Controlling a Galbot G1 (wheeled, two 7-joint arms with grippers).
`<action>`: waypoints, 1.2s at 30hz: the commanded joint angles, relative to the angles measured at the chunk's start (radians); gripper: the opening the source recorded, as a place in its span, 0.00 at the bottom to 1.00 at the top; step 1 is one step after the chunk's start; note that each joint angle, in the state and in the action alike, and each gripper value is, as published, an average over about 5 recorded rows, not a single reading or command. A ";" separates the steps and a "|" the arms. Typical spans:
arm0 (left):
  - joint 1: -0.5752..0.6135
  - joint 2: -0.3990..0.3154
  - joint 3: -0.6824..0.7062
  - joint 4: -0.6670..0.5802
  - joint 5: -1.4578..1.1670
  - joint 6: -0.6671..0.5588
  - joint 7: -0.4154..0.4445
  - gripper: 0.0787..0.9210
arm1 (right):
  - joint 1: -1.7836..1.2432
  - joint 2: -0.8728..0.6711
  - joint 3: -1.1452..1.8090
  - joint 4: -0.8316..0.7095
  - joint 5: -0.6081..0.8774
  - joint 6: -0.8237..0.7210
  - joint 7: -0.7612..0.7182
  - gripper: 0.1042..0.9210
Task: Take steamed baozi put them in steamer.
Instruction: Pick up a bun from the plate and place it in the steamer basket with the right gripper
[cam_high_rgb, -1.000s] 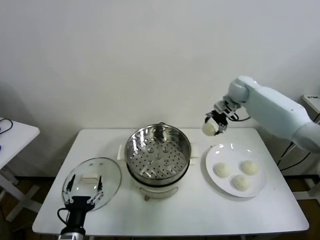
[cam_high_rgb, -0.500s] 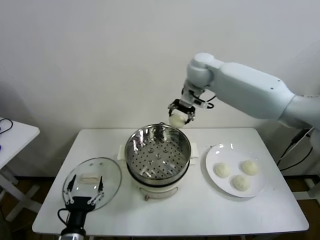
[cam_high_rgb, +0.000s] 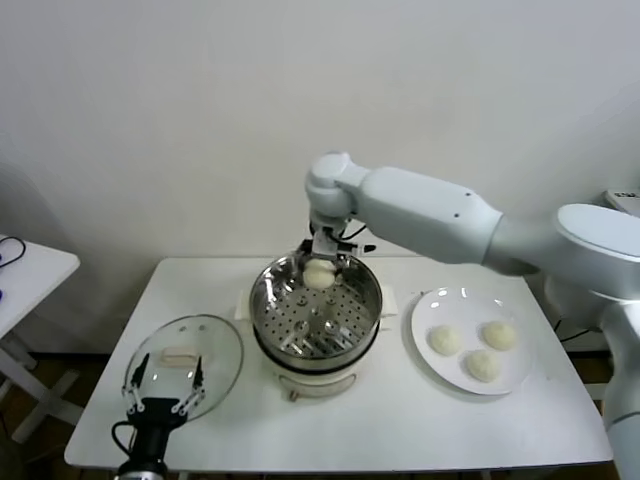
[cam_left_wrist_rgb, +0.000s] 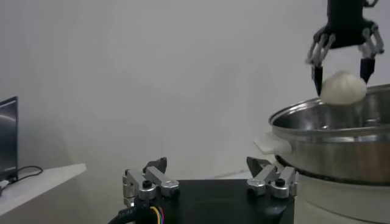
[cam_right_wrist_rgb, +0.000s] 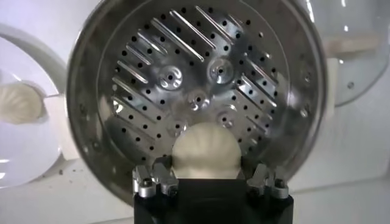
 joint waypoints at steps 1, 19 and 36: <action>0.000 0.001 0.000 0.003 -0.002 0.000 0.000 0.88 | -0.058 0.046 0.002 -0.020 -0.107 0.031 0.001 0.77; -0.002 -0.001 0.002 0.010 0.000 -0.002 -0.001 0.88 | -0.117 0.056 0.066 -0.089 -0.227 0.064 0.014 0.78; -0.003 -0.003 -0.002 0.012 -0.002 -0.003 -0.002 0.88 | -0.127 0.055 0.075 -0.102 -0.239 0.085 0.016 0.87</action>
